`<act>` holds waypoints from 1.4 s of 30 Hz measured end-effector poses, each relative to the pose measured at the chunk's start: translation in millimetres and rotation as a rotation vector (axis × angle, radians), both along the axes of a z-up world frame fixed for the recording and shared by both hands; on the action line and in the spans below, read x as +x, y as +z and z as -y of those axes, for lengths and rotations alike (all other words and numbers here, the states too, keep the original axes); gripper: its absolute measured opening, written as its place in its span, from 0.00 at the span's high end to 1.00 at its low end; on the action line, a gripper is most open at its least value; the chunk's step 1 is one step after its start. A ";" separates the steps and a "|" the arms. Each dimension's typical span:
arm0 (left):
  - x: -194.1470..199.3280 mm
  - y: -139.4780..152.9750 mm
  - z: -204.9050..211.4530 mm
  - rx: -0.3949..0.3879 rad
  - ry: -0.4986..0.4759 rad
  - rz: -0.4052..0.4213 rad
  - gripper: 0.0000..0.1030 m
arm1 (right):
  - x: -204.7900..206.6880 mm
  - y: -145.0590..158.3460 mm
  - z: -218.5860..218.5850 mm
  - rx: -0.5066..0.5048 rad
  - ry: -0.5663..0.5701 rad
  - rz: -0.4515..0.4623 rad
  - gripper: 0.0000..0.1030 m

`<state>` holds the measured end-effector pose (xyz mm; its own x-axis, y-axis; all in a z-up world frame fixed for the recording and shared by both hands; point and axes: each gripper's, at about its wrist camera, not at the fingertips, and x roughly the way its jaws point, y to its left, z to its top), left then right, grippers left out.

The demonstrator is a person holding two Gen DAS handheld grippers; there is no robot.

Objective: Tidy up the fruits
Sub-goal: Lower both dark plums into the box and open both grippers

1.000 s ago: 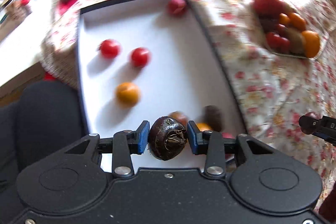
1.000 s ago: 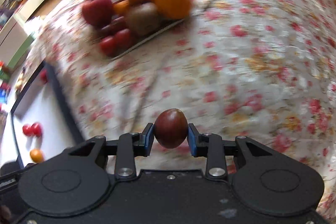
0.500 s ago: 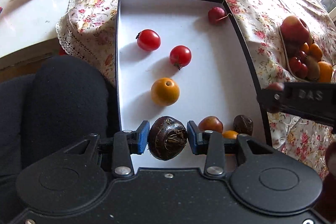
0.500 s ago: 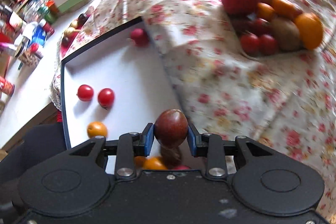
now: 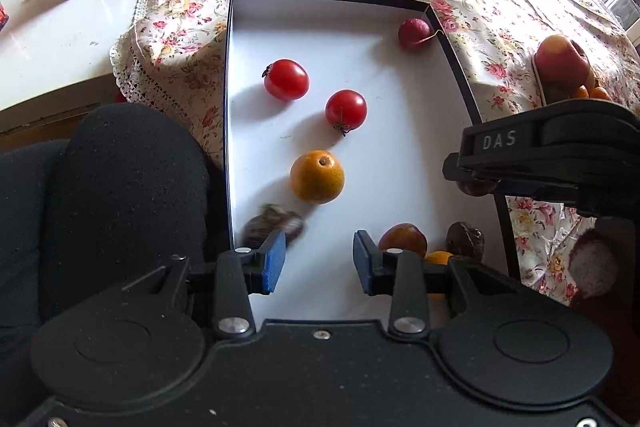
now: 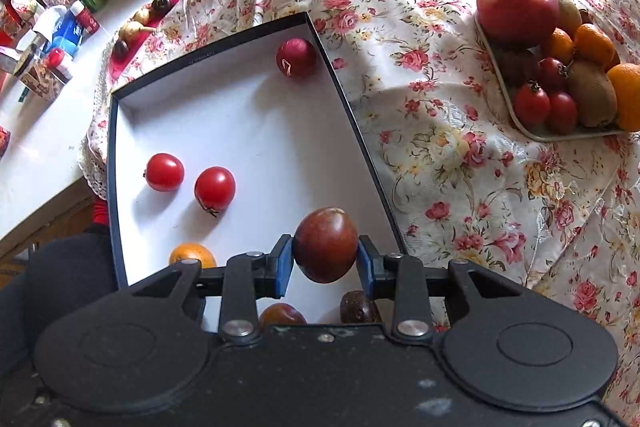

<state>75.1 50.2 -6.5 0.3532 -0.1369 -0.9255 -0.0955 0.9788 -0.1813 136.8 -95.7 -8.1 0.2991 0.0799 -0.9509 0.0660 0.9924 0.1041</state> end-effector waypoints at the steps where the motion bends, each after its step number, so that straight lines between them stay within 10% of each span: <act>1: -0.9 0.6 0.8 0.007 0.001 0.004 0.57 | -0.1 -0.6 -0.2 -0.002 -0.001 -0.003 0.67; 42: -13.9 8.5 2.8 0.117 0.054 0.101 0.57 | -37.3 14.3 14.5 -0.045 0.039 0.091 0.61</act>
